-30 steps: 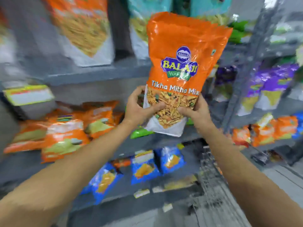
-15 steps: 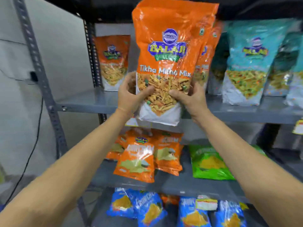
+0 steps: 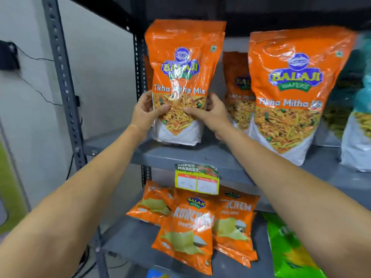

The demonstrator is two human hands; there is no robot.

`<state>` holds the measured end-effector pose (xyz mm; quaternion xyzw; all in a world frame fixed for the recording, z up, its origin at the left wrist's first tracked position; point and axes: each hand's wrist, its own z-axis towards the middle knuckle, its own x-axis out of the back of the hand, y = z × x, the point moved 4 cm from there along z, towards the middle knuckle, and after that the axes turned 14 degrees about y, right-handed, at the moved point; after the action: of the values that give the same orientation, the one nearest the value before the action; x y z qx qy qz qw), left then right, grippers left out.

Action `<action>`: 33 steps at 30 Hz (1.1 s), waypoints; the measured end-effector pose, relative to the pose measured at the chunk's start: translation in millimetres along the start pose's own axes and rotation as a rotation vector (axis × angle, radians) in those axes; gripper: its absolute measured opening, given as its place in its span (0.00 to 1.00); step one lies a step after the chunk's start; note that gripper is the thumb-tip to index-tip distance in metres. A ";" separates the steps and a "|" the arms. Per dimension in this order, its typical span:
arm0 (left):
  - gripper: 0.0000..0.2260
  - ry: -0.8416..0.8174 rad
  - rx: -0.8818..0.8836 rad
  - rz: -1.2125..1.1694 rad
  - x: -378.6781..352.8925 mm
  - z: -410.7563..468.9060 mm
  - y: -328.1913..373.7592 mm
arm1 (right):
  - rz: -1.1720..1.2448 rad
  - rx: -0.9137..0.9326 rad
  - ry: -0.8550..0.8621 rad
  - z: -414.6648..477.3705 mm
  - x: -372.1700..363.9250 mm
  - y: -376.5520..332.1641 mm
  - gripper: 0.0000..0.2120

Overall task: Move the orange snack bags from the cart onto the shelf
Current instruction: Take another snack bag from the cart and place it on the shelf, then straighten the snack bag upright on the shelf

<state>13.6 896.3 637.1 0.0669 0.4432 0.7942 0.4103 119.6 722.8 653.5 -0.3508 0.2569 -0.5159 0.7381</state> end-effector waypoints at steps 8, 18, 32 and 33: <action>0.39 -0.051 0.180 0.083 15.6 8.8 -31.9 | 0.030 -0.237 -0.055 1.5 -4.7 32.8 0.36; 0.47 -0.142 0.113 0.429 30.1 11.3 -37.7 | -0.243 -0.138 -0.124 -10.2 -1.3 42.1 0.20; 0.32 -0.078 0.161 0.362 103.0 60.5 -55.0 | -0.348 0.062 -0.092 -9.9 -91.5 37.4 0.18; 0.33 -0.085 0.163 0.354 102.5 60.3 -54.3 | -0.342 0.058 -0.094 -10.8 -91.3 38.9 0.18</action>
<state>7.0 1023.0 605.6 0.2103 0.4695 0.8120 0.2759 103.6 814.7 617.9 -0.3915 0.1437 -0.6241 0.6607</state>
